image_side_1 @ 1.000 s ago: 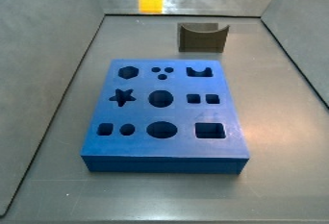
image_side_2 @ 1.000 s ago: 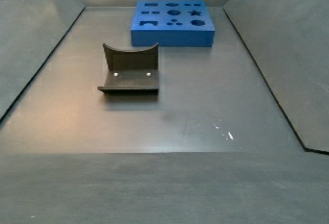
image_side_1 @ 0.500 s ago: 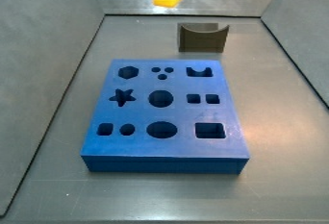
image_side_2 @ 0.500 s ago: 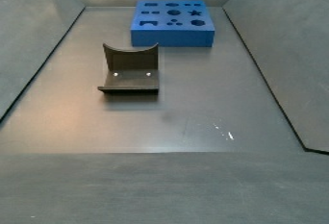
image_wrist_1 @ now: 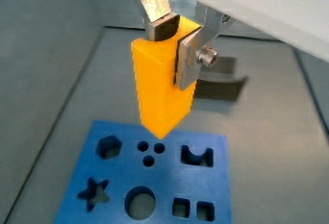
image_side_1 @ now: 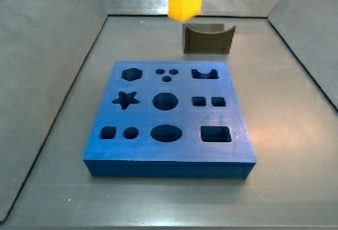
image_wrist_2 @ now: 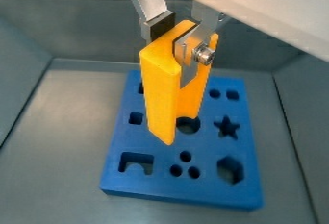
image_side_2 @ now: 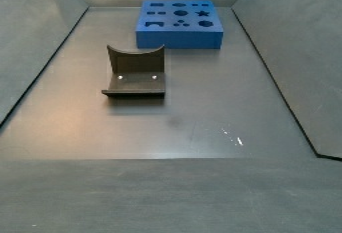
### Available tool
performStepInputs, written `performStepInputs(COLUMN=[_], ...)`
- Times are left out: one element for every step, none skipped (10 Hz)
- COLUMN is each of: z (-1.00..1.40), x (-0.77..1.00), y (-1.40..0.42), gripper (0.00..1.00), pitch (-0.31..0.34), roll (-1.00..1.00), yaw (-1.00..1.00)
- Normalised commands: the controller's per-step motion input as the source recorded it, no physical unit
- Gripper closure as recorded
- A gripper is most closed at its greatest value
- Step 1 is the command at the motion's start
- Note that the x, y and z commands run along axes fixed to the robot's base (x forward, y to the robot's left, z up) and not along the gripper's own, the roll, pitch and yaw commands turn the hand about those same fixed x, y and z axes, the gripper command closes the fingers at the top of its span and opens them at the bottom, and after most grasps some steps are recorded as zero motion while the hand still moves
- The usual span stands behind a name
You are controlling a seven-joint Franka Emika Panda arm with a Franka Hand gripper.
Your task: Insert the arch object.
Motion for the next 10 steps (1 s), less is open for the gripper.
performStepInputs(z=[-0.32,-0.33,-0.33,-0.32,-0.31,-0.27,-0.18,-0.29,-0.42,-0.41], x=[0.21,0.20,0.20,0.20,0.19,0.17,0.25,0.32,0.35,0.25], y=[0.04,0.04,0.04,0.05,0.06,0.07,0.06,0.13,0.08,0.00], gripper=[1.00,1.00,1.00,1.00,1.00,1.00,1.00,1.00,1.00,1.00], pitch=[-0.003,-0.003,-0.003,-0.007,-0.010,-0.011,0.000,0.000,0.000,0.000], roll=[0.08,0.08,0.08,0.07,0.05,0.03,0.00,-0.01,-0.04,-0.04], yaw=[-0.95,-0.95,-0.94,-0.94,-0.95,-0.95,-0.89,-0.86,-0.82,-0.73])
